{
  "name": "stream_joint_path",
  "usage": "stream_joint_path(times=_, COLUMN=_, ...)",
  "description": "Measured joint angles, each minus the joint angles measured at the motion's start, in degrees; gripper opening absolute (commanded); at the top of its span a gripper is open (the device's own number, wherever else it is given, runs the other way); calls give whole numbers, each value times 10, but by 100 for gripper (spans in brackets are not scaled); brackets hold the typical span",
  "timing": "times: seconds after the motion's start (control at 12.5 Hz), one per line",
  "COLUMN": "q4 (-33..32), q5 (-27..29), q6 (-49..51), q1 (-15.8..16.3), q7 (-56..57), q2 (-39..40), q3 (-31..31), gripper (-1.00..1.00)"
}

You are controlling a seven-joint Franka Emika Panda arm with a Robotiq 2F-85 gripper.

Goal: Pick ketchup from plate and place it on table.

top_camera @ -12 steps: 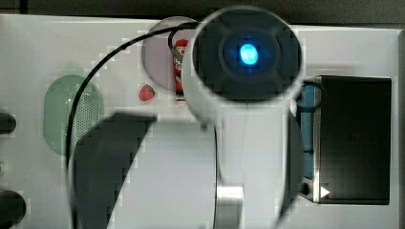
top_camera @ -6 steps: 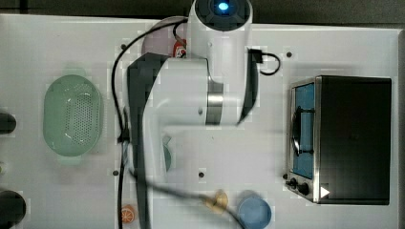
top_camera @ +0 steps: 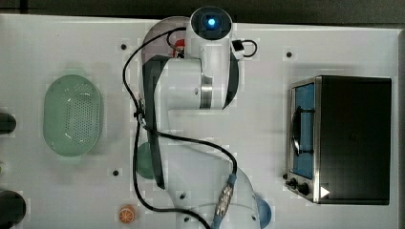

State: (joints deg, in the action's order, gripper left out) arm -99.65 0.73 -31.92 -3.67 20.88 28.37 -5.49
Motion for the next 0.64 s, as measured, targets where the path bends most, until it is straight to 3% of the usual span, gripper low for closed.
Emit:
stream_joint_path(times=0.32, q4=12, q5=-6, q6=-145, q1=12, q7=111, q2=52, q3=0, gripper=100)
stream_joint_path(times=0.64, q4=8, q5=-31, q6=-207, q1=28, q7=144, q2=104, q3=-3, gripper=100)
